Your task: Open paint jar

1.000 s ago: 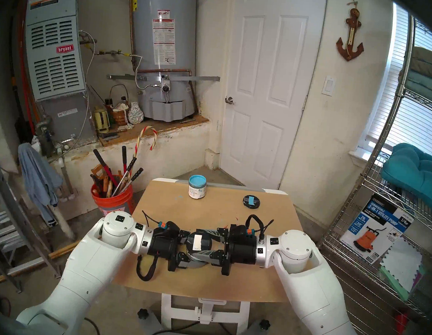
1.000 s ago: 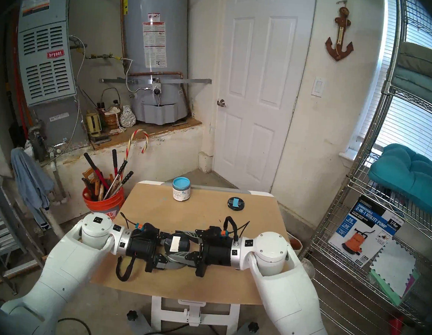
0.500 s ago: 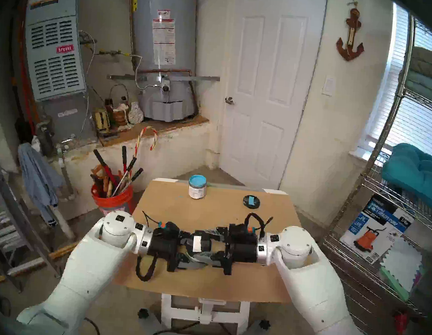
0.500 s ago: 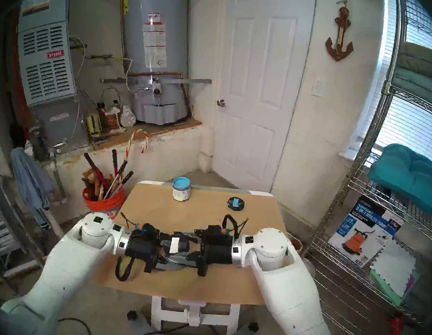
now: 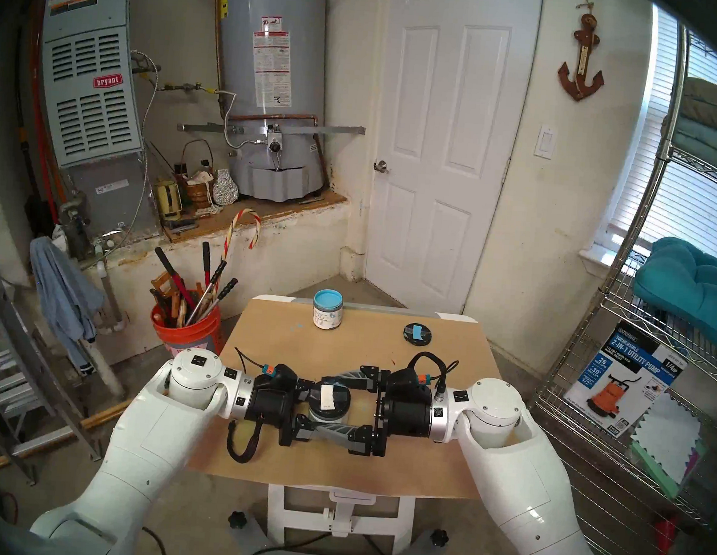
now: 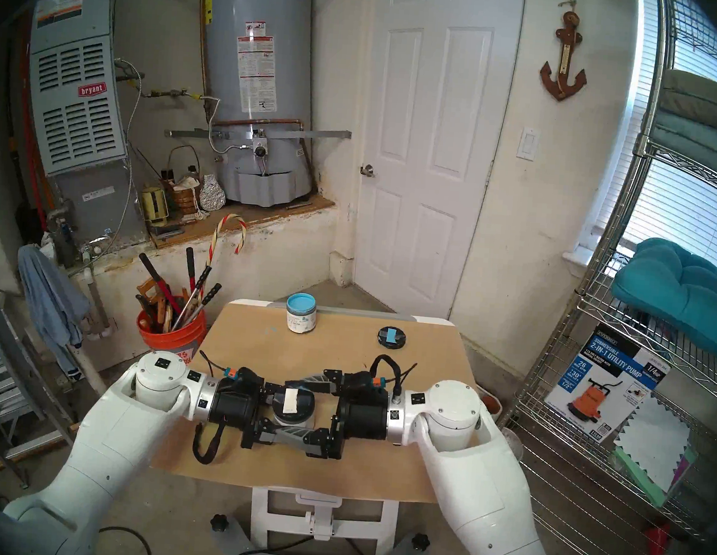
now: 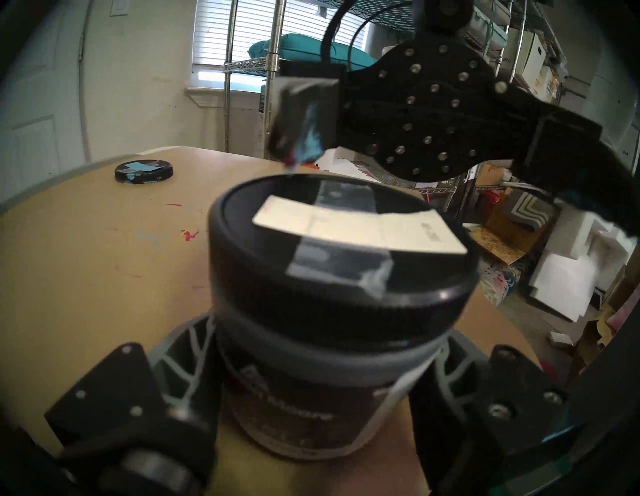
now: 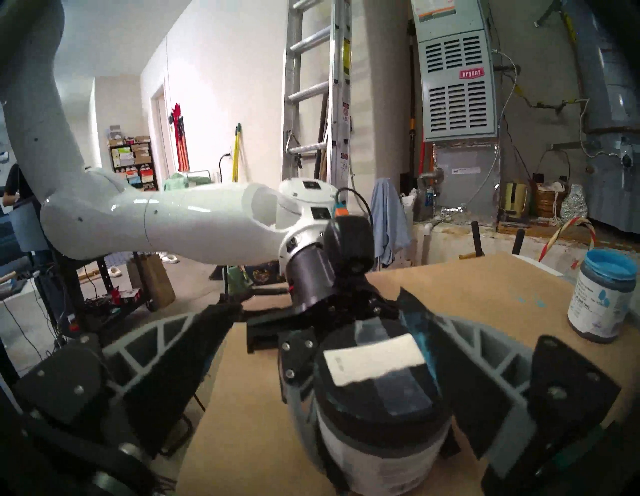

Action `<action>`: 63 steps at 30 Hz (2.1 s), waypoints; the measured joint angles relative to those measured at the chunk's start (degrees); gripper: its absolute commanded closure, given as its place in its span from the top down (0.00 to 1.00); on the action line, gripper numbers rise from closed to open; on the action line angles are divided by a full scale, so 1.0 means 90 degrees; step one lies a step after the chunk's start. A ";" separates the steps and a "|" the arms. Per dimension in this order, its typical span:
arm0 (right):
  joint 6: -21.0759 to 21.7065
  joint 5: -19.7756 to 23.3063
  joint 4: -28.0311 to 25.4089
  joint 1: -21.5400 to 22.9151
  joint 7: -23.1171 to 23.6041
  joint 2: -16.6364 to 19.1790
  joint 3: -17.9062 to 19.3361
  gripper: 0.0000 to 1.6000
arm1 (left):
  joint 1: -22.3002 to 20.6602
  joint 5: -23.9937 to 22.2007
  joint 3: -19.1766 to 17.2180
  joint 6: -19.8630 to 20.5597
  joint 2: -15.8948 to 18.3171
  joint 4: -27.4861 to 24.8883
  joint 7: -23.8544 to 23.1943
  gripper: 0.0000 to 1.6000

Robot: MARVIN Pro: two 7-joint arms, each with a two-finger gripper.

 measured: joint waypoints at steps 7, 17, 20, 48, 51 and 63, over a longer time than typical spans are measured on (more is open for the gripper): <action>-0.0031 0.0089 -0.0499 -0.0428 -0.0806 -0.0247 0.0524 1.00 | 0.0093 0.0023 -0.0088 0.0041 -0.0045 -0.0098 0.0136 0.00; -0.0257 -0.0380 -0.1235 -0.1338 -0.1964 -0.0494 0.0796 1.00 | 0.0232 -0.0016 -0.0173 0.0066 -0.0079 -0.0204 0.0212 0.00; -0.0291 -0.0479 -0.1327 -0.1556 -0.2104 -0.0529 0.0770 1.00 | 0.0234 -0.0017 -0.0181 0.0072 -0.0081 -0.0207 0.0182 0.00; -0.0651 -0.0803 -0.1374 -0.2335 -0.2810 -0.0909 0.0393 1.00 | 0.0170 0.0016 -0.0236 -0.0060 -0.0129 -0.0079 0.0000 0.00; -0.0695 -0.0835 -0.1354 -0.2333 -0.2847 -0.0929 0.0353 1.00 | 0.0169 0.0025 -0.0242 -0.0043 -0.0134 -0.0082 -0.0007 0.00; -0.0880 -0.0980 -0.1299 -0.2354 -0.2924 -0.0944 0.0195 1.00 | 0.0176 0.0061 -0.0265 0.0071 -0.0152 -0.0119 -0.0039 0.00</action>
